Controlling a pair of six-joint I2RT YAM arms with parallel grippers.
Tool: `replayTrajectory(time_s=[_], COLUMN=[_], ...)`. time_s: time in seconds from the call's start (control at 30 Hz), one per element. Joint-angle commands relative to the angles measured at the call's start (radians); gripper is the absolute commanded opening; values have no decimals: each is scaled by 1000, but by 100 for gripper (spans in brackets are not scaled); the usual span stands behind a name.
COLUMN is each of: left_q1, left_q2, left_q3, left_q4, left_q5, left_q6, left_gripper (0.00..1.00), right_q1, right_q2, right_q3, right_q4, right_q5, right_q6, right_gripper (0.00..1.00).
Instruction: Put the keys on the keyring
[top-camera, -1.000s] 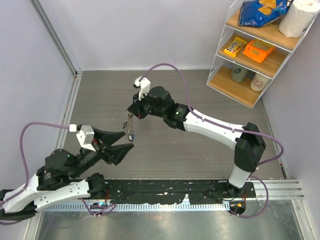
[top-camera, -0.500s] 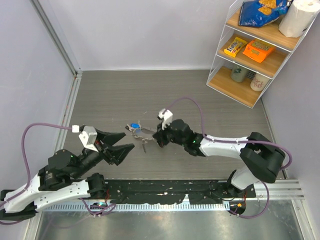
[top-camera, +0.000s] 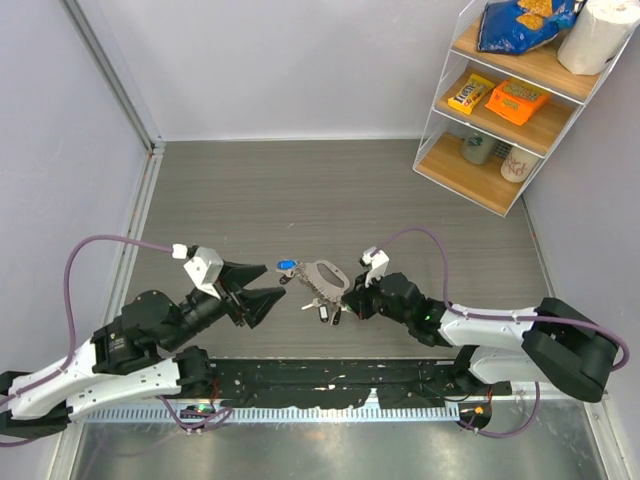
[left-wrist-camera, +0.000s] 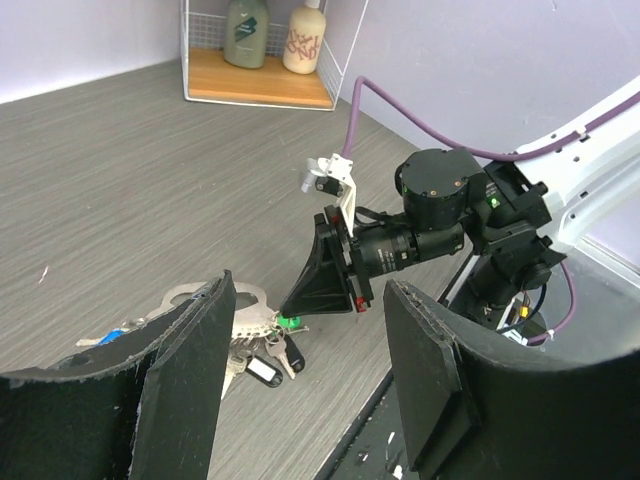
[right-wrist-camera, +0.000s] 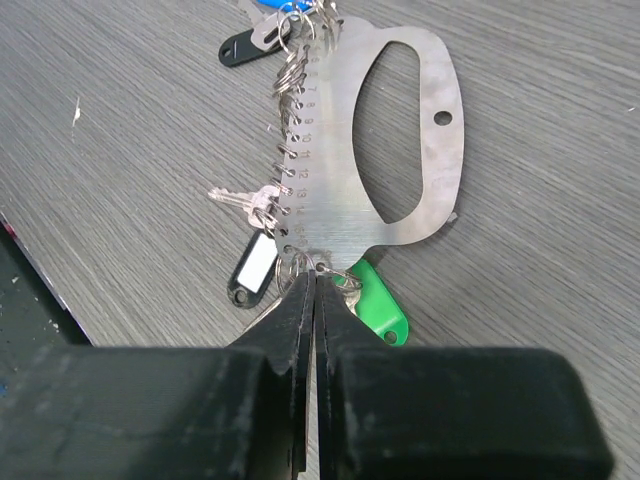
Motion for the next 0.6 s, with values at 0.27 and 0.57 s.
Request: replayTrajectory(time_s=[0.27,0.57], left_q1=[3,3], left_q2=[83,63], left_q3=[29,20], left_q4=[105,85], left_q5=[7,-18], left_q6=[15,19], left_gripper=[66,66], right_q1=[-4,-4], right_q2=[87,118], right_q3=[117,122], right_q4=[-168,-131], right_q5=[150,188], right_q6=[67,98], right_gripper=[5,14])
